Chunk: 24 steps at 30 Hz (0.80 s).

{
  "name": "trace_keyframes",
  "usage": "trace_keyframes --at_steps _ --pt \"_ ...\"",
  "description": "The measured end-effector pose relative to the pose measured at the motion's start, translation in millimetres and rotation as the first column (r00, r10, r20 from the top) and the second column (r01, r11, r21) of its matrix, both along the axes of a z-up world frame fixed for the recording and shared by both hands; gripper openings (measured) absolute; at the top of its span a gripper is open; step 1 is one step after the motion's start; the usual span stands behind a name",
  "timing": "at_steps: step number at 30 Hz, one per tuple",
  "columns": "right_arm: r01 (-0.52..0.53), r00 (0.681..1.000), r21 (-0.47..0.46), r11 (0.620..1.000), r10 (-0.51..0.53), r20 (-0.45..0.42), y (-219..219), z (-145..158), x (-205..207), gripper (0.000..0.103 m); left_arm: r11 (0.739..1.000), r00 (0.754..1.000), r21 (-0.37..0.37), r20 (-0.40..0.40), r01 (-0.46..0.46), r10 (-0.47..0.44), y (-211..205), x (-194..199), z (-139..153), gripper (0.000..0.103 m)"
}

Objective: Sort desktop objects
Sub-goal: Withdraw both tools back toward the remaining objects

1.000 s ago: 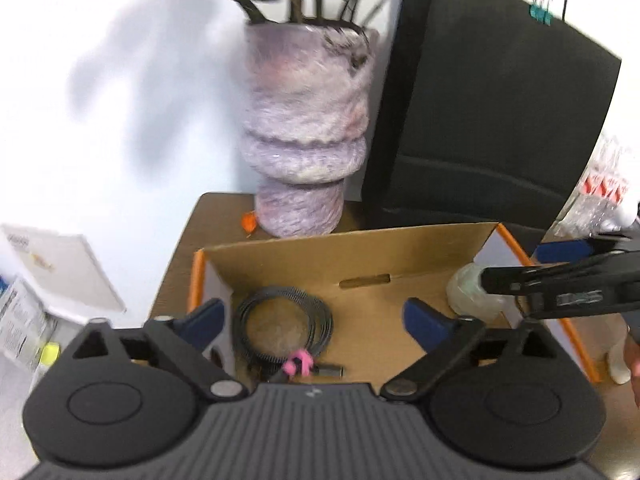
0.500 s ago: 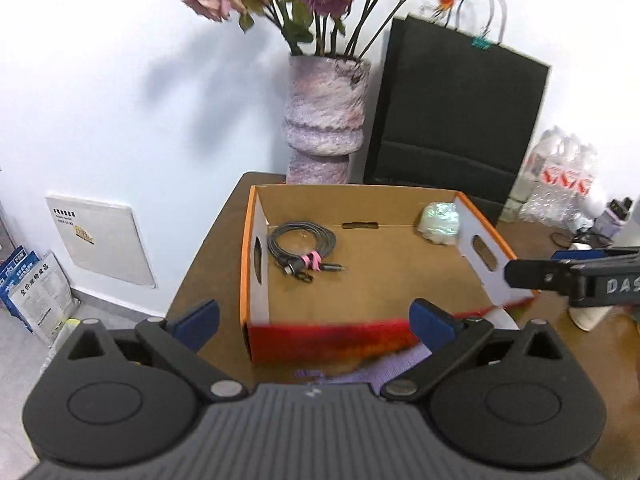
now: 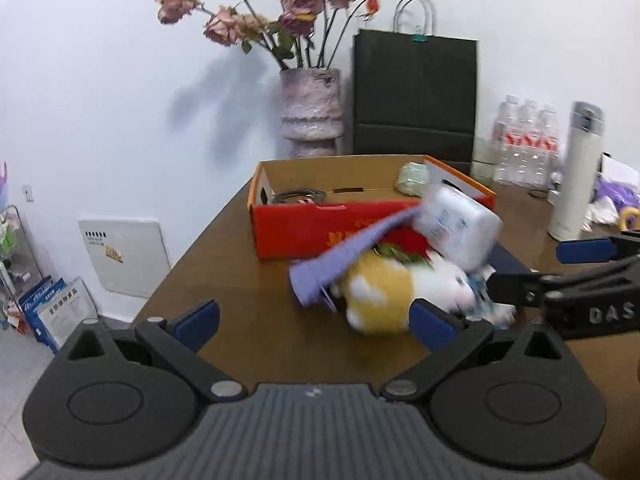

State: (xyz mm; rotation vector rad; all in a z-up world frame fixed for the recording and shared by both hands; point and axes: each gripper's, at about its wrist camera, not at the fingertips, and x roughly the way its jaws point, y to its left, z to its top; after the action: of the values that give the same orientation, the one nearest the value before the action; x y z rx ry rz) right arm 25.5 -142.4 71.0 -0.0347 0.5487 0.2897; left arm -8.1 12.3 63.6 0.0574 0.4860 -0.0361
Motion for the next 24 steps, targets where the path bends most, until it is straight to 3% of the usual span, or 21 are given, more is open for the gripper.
trace_keyframes --at_steps 4,8,15,21,24 --pt "0.013 0.999 0.041 0.999 -0.012 -0.03 -6.7 -15.1 -28.5 0.098 0.997 0.997 -0.005 0.01 0.075 -0.075 -1.8 -35.7 -11.0 0.103" --pt "0.006 0.998 0.043 0.999 -0.004 -0.06 -10.5 -29.9 -53.4 0.098 0.998 0.999 0.036 -0.023 0.049 -0.048 -9.2 -55.9 -23.4 0.103" --pt "0.057 0.991 0.061 0.997 -0.049 -0.128 -14.4 -53.9 -76.9 0.098 0.997 0.997 0.072 -0.075 -0.004 0.01 -12.0 -64.7 -38.9 0.103" --pt "0.053 0.985 0.038 0.998 -0.046 -0.164 -21.9 -55.9 -95.8 0.098 1.0 0.997 0.013 -0.072 -0.022 0.023 -12.5 -66.0 -38.5 0.103" --pt "0.073 0.984 0.066 0.995 -0.061 -0.167 -31.3 -57.9 -99.0 0.098 1.0 0.996 0.019 -0.089 -0.012 0.014 -15.9 -58.6 -41.4 0.103"
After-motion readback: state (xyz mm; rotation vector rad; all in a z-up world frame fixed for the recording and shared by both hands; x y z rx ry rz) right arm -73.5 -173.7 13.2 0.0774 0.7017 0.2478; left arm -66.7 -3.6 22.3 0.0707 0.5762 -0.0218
